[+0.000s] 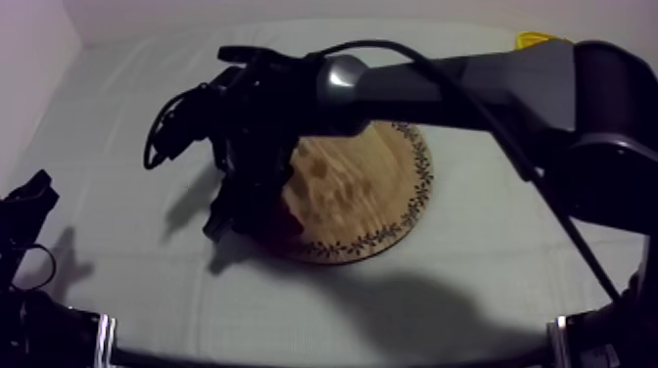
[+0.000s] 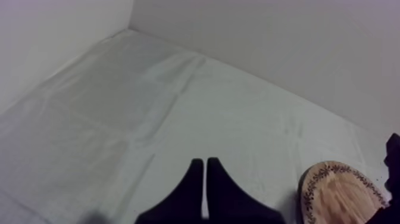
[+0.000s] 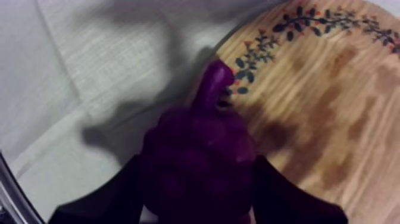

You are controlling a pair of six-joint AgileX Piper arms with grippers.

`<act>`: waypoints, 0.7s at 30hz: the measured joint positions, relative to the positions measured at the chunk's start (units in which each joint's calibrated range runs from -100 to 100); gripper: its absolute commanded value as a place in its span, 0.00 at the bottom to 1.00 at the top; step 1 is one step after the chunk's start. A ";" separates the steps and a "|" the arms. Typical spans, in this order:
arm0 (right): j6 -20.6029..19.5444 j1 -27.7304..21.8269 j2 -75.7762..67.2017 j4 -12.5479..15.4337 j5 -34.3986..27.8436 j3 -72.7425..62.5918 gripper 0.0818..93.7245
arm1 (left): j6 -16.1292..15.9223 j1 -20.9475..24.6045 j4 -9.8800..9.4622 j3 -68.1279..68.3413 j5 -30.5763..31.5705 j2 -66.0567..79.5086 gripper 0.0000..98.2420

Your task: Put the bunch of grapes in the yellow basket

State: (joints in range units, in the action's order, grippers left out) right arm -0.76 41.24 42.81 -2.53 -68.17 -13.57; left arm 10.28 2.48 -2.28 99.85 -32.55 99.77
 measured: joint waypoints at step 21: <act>3.41 -11.22 -30.20 1.47 -7.06 11.43 0.21 | 0.00 0.00 0.00 0.00 0.00 0.00 0.00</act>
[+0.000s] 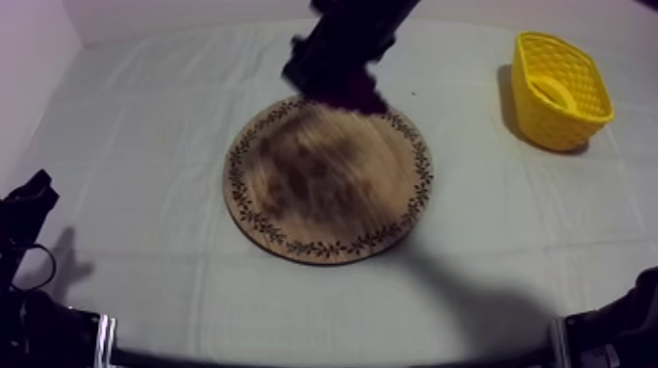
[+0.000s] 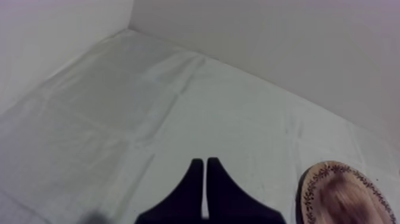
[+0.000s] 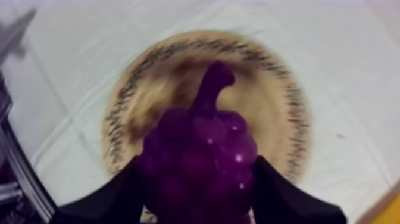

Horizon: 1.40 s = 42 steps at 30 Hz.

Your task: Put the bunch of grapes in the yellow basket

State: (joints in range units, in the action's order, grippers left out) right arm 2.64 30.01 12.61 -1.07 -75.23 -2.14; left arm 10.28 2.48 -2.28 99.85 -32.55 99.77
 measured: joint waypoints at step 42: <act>1.77 -33.33 11.30 -6.08 7.02 -3.54 0.28 | 0.00 0.00 0.00 0.00 0.00 0.00 0.00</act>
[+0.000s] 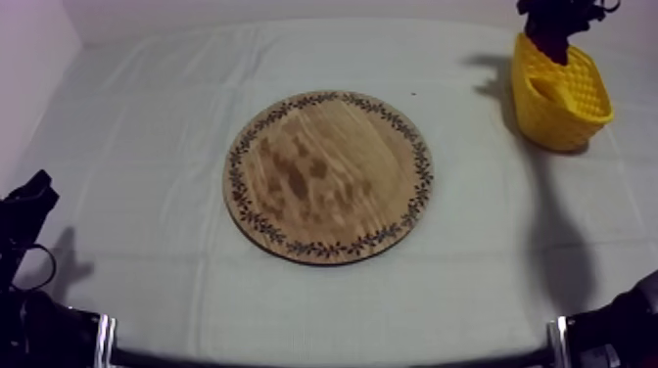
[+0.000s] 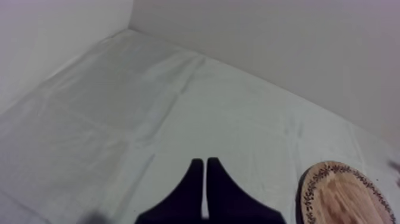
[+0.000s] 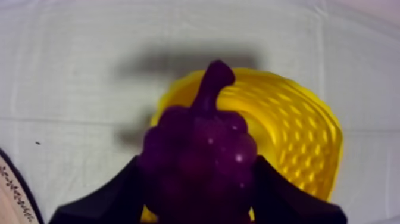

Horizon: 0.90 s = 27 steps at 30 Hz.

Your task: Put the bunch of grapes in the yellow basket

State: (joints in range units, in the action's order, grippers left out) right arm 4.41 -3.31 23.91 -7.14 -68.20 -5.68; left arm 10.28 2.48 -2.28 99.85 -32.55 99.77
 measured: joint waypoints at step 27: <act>4.01 -2.60 -5.25 2.98 -0.76 3.17 0.77 | 0.00 0.00 0.00 0.00 0.00 0.00 0.00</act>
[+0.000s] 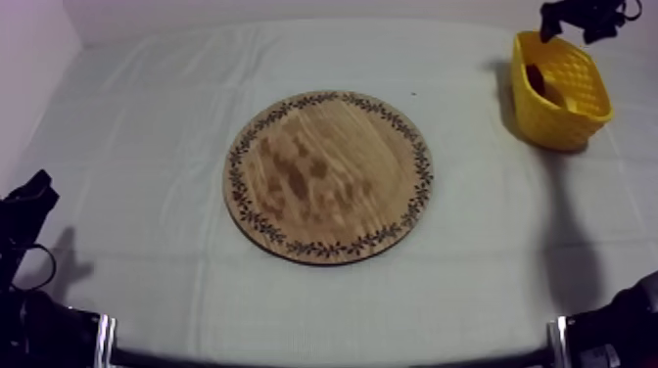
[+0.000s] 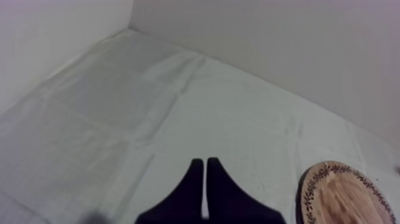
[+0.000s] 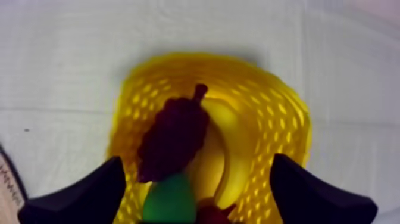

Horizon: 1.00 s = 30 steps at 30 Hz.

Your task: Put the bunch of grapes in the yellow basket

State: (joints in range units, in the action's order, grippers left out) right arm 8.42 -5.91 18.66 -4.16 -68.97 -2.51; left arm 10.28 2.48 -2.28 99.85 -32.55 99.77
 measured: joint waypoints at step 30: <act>5.59 10.71 -63.98 13.45 31.49 53.74 0.00 | 0.00 0.00 0.00 0.00 0.00 0.00 0.00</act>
State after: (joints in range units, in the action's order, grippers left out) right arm 14.00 4.80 -45.32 9.29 -37.47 51.23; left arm 10.28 2.48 -2.28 99.85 -32.55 99.77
